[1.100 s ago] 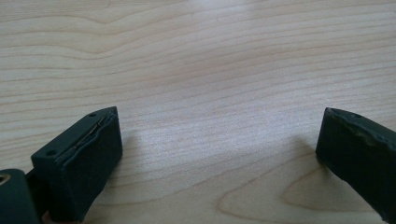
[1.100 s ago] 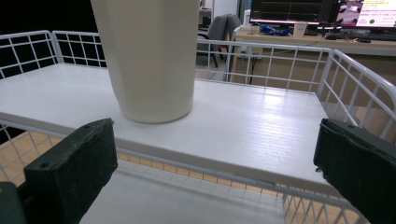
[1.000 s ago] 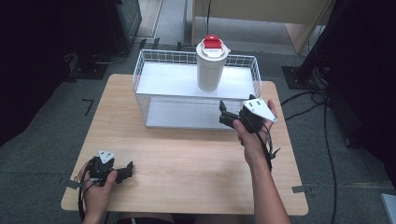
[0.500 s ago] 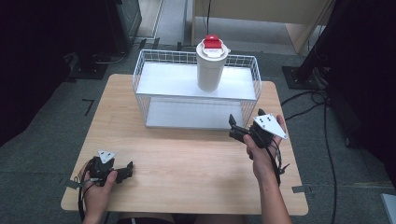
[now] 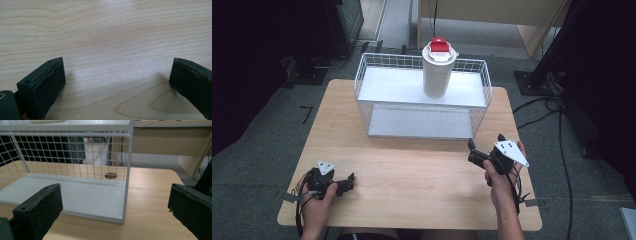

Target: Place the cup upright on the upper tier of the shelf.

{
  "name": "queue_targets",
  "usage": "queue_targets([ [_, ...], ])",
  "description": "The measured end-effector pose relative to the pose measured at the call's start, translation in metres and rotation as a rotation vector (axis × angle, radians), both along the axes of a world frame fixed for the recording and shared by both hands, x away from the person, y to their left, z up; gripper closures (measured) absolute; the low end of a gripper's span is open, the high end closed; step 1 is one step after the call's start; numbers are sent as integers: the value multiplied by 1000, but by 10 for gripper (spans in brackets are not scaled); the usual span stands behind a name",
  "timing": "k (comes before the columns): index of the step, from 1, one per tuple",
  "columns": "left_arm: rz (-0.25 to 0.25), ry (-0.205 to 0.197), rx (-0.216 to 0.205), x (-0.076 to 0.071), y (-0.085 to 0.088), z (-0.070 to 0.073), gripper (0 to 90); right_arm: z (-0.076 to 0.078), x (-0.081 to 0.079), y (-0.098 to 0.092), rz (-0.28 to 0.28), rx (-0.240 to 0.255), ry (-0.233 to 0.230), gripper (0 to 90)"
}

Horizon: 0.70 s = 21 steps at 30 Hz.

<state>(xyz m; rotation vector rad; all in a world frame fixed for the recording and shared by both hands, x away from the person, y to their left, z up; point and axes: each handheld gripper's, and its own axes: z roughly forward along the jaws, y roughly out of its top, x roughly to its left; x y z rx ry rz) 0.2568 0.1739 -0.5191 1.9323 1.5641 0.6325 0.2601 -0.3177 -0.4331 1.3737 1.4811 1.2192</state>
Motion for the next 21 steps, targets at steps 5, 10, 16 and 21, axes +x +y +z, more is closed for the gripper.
queue_targets([
  [5,0,0,0,0,0,0,8,-13,-8,-11,-24,1,30,0],
  [10,1,0,-1,0,0,0,9,-23,-16,-21,-45,0,48,0],
  [16,1,0,0,0,0,0,9,-34,-24,-32,-59,5,77,0],
  [21,1,0,-1,0,0,0,9,-41,-29,-39,-69,0,99,0],
])
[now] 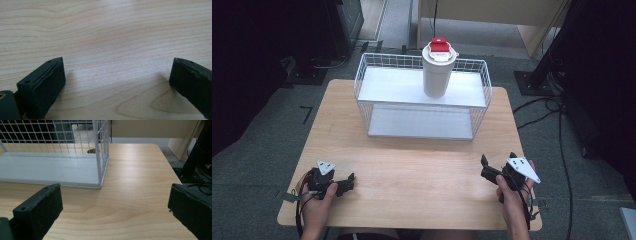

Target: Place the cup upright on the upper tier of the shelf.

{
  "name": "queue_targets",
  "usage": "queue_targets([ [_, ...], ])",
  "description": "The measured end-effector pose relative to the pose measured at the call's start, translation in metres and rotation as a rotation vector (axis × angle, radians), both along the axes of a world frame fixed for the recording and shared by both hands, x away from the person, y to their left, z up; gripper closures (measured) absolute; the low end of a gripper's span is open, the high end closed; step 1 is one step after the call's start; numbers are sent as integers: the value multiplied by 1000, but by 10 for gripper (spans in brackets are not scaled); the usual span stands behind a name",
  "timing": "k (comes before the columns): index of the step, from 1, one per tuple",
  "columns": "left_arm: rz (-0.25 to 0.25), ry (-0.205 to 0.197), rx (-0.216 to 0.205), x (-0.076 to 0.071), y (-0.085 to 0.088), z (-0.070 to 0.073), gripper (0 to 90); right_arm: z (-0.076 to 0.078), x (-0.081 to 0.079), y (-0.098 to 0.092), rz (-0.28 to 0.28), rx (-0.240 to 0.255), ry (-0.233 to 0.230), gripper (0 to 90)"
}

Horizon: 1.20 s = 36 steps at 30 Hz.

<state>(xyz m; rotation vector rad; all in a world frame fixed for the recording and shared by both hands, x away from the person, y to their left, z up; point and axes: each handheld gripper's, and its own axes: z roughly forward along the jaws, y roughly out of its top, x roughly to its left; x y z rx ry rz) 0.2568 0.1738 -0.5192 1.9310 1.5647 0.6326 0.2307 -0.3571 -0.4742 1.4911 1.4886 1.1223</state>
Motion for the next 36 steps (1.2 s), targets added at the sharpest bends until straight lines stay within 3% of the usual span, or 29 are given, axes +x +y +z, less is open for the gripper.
queue_targets([
  [12,0,0,0,0,0,0,9,-15,-13,-16,-31,-2,40,0],
  [24,-1,0,1,0,0,0,9,-27,-35,-44,-76,-8,88,0],
  [36,-1,-1,1,0,0,0,8,-43,-45,-54,-101,-20,186,0],
])
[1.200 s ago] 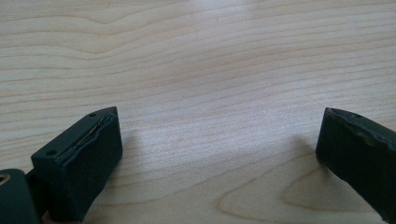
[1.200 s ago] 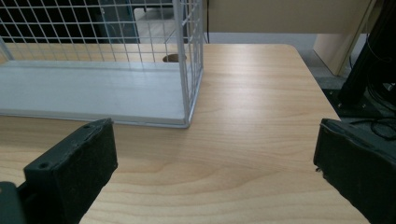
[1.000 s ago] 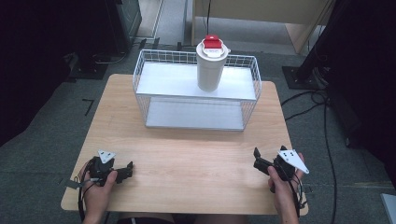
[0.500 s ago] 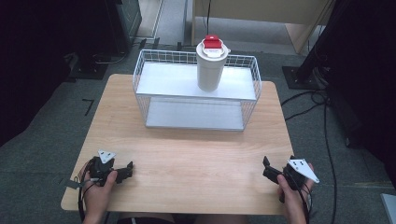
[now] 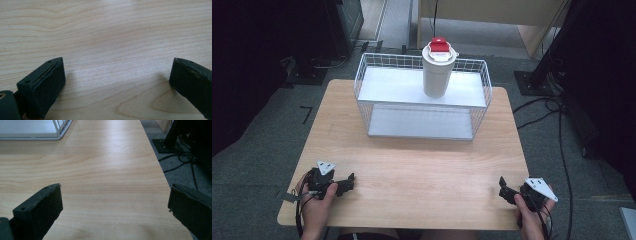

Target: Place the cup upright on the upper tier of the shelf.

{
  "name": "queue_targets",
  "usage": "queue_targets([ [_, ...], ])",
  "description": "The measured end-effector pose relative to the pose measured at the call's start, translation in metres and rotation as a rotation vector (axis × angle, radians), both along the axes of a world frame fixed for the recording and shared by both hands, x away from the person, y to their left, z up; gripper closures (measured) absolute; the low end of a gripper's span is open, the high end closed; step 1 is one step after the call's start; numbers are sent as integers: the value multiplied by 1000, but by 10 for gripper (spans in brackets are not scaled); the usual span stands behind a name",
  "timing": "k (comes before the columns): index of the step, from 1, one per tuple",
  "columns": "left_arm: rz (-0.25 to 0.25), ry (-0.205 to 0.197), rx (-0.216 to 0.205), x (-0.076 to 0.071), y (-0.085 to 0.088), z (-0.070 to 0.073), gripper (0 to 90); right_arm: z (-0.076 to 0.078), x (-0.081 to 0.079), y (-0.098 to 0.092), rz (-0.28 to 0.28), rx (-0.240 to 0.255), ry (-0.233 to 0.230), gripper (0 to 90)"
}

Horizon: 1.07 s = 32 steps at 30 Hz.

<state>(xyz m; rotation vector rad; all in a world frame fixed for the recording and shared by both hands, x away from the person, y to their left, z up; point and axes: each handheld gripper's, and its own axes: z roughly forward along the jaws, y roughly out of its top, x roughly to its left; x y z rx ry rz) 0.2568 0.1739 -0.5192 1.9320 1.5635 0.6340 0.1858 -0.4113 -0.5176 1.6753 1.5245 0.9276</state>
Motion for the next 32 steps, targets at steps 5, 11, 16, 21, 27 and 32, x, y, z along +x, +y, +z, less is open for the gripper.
queue_targets([
  [5,0,0,0,0,0,0,8,-3,-2,-1,19,-3,35,0],
  [11,0,0,0,0,0,0,9,-5,-4,-1,52,-26,106,0],
  [16,0,0,0,0,0,0,9,-7,-4,0,74,-35,163,0],
  [21,0,0,1,0,0,0,9,-10,-3,-1,92,-28,226,0],
  [27,0,1,1,0,0,0,9,-12,-8,-3,120,-35,205,0],
  [32,0,1,1,0,0,0,9,-12,-8,-3,120,-35,206,0],
])
